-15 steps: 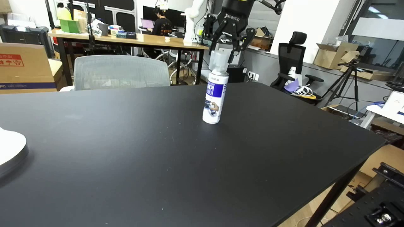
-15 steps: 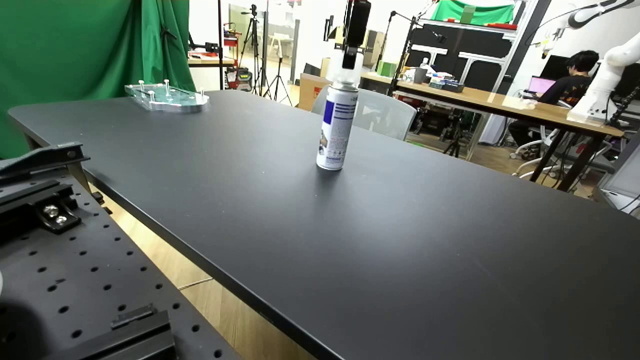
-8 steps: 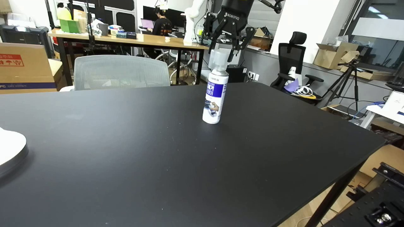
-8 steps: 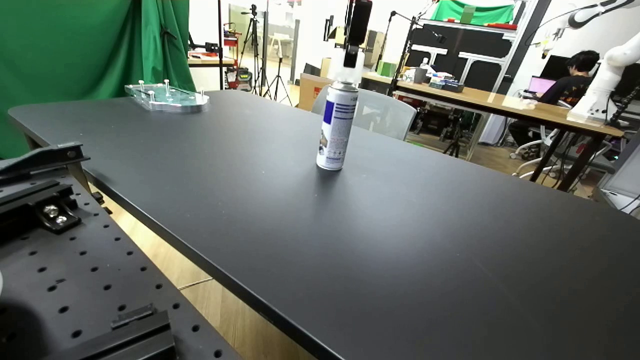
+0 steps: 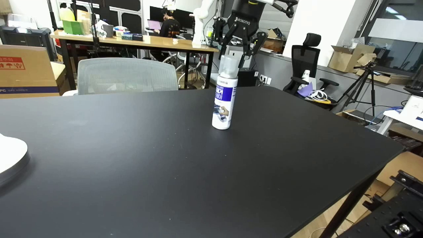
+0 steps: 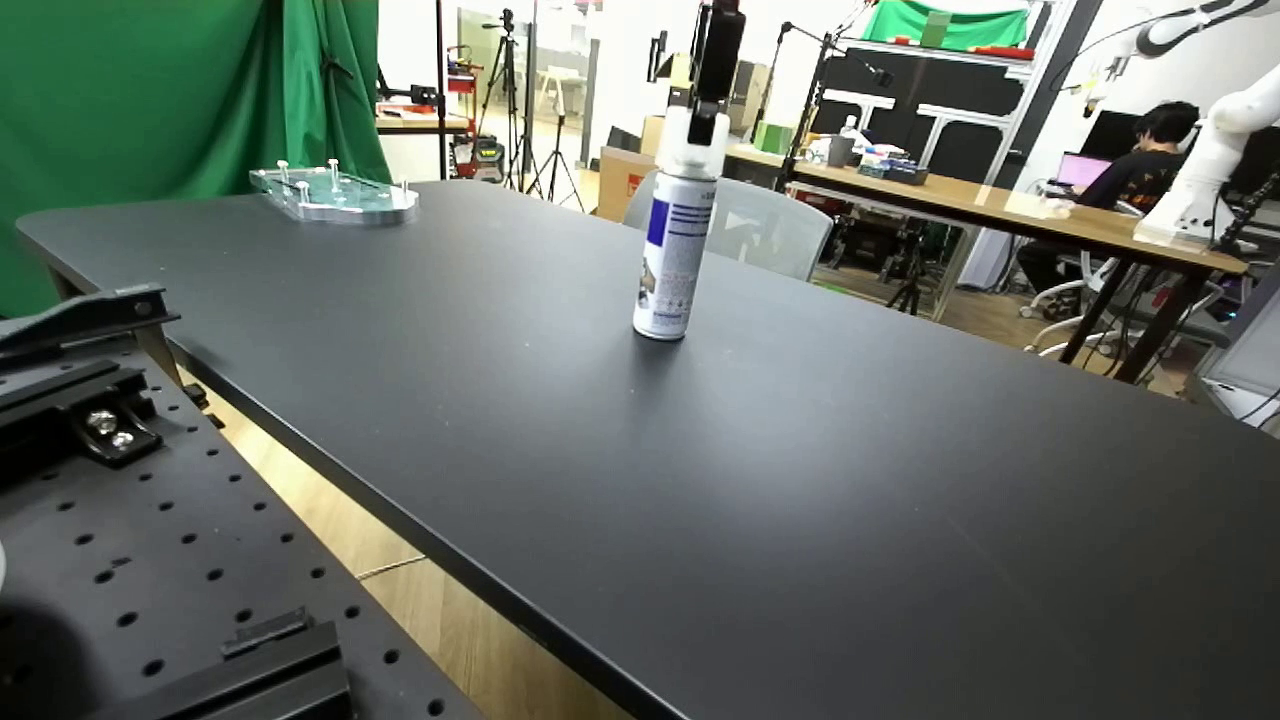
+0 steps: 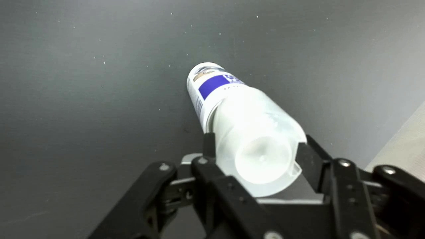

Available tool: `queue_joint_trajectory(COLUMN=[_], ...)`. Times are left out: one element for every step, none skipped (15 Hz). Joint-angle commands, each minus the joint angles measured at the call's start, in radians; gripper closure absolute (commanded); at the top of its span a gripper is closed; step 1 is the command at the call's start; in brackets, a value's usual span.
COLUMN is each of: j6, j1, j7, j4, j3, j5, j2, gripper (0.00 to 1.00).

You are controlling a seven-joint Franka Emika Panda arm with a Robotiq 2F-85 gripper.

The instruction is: Place the lid on the spray bottle

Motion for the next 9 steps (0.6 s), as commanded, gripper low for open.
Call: queue_joint_trajectory(j6=[-0.028, -0.029, -0.030, -0.030, -0.032, -0.033, -0.030, -0.030, -0.027], j1=[0.002, 0.002, 0.003, 0.003, 0.004, 0.003, 0.004, 0.004, 0.005], j7=[-0.001, -0.001, 0.000, 0.002, 0.003, -0.003, -0.005, -0.007, -0.011], j4=[0.039, 0.041, 0.042, 0.043, 0.045, 0.044, 0.042, 0.041, 0.040], j3=[-0.003, -0.003, -0.003, -0.004, -0.004, -0.004, -0.003, -0.002, -0.002], j5=[0.020, 0.020, 0.020, 0.017, 0.018, 0.021, 0.023, 0.027, 0.029], j2=[0.024, 0.025, 0.026, 0.026, 0.026, 0.024, 0.021, 0.017, 0.013], gripper=[0.62, 0.62, 0.62, 0.43, 0.12, 0.12, 0.06, 0.01, 0.00])
